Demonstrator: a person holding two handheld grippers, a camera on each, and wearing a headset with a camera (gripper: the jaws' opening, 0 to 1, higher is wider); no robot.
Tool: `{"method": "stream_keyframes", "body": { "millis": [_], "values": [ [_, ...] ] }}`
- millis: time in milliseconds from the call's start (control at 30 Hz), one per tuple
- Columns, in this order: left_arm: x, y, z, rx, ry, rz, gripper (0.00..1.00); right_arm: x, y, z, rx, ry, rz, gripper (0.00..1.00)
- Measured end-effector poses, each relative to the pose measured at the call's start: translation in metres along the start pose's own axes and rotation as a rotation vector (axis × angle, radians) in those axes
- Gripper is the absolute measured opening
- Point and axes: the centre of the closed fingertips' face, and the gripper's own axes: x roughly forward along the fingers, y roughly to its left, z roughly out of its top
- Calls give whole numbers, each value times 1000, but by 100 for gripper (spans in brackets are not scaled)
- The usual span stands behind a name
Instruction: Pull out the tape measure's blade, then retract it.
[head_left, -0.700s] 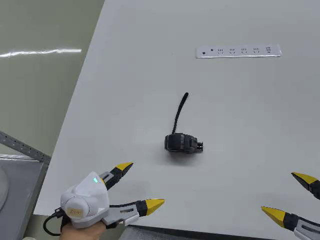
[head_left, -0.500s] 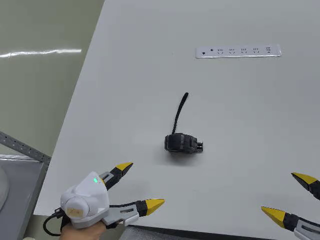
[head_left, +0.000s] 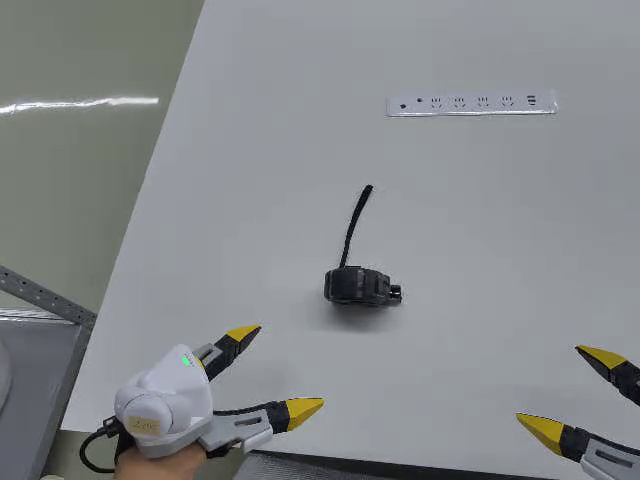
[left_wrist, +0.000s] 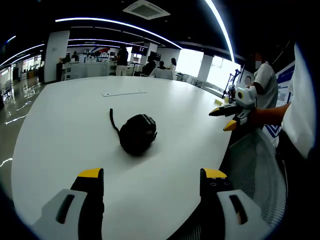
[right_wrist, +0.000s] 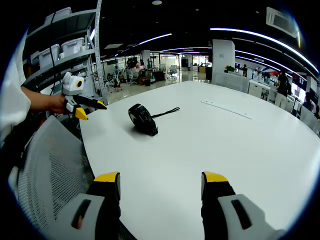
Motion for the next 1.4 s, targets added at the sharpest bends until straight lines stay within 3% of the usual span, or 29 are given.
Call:
{"method": "stream_keyframes", "body": {
  "millis": [867, 1400],
  "values": [
    [1, 2, 1, 4, -2, -3, 77, 2, 3, 2, -10, -18, 17, 63],
    [12, 10, 7, 78, 23, -22, 75, 11, 3, 9, -39, -57, 75, 58]
  ]
}}
